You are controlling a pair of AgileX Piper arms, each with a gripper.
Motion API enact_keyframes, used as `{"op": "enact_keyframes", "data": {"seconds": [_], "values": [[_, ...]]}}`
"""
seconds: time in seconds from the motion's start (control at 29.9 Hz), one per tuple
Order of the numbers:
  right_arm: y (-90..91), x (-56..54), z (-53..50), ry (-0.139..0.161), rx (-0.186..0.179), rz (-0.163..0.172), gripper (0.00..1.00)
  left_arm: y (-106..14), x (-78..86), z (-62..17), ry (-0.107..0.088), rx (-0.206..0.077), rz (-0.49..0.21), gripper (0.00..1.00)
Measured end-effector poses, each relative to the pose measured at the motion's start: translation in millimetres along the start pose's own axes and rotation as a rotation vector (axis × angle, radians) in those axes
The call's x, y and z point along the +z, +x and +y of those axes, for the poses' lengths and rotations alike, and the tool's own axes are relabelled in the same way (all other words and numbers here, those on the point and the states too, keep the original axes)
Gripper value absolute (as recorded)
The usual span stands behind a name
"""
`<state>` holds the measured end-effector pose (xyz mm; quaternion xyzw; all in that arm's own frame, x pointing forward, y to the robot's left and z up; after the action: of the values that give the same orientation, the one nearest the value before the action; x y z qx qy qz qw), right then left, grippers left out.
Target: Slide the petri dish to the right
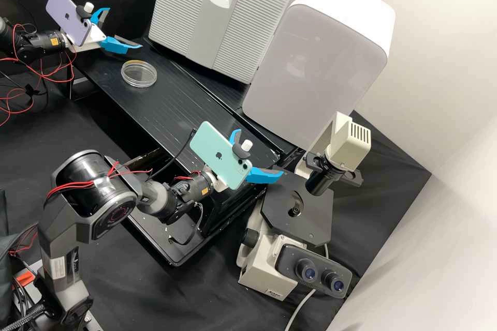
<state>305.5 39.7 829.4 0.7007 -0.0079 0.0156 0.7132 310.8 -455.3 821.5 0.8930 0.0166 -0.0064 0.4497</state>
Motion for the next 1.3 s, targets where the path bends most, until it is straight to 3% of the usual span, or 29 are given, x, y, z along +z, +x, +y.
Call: {"op": "enact_keyframes", "data": {"seconds": [0.4,0.47,0.6,0.74,0.84,0.9,0.94,1.0,1.1,1.24,1.3], "values": [[-3.0,1.9,-1.9,0.000,-0.001,-0.001,1.00,0.0,0.0,0.0,0.000,0.000,0.000,1.00],[-9.2,4.6,-4.4,-0.001,-0.003,-0.003,1.00,0.0,0.0,0.0,0.000,0.000,0.000,1.00],[-29.6,6.3,-10.3,-0.006,-0.011,0.024,1.00,0.0,0.0,0.0,0.000,0.000,0.000,1.00],[-54.4,-1.5,-25.6,-0.003,-0.043,0.088,1.00,0.0,0.0,0.0,0.000,0.000,0.000,1.00],[-70.4,-14.8,-40.2,-0.004,-0.097,0.154,1.00,0.0,0.0,0.0,0.000,0.000,0.000,1.00],[-79.7,-27.5,-49.3,-0.015,-0.132,0.213,1.00,0.0,0.0,0.0,0.000,0.000,0.000,1.00],[-86.5,-38.1,-56.2,-0.023,-0.154,0.257,1.00,0.0,0.0,0.0,0.000,0.000,0.000,1.00],[-92.6,-47.9,-63.2,-0.041,-0.173,0.296,1.00,0.0,0.0,0.0,0.000,0.000,0.000,1.00],[-105.7,-68.2,-77.9,-0.078,-0.216,0.379,1.00,0.0,0.0,0.0,0.000,0.000,0.000,1.00],[-116.1,-85.8,-90.5,-0.097,-0.234,0.419,1.00,0.0,0.0,0.0,0.000,0.000,0.000,1.00],[-120.3,-98.3,-95.4,-0.096,-0.226,0.430,1.00,0.0,0.0,0.0,0.000,0.000,0.000,1.00]]}}
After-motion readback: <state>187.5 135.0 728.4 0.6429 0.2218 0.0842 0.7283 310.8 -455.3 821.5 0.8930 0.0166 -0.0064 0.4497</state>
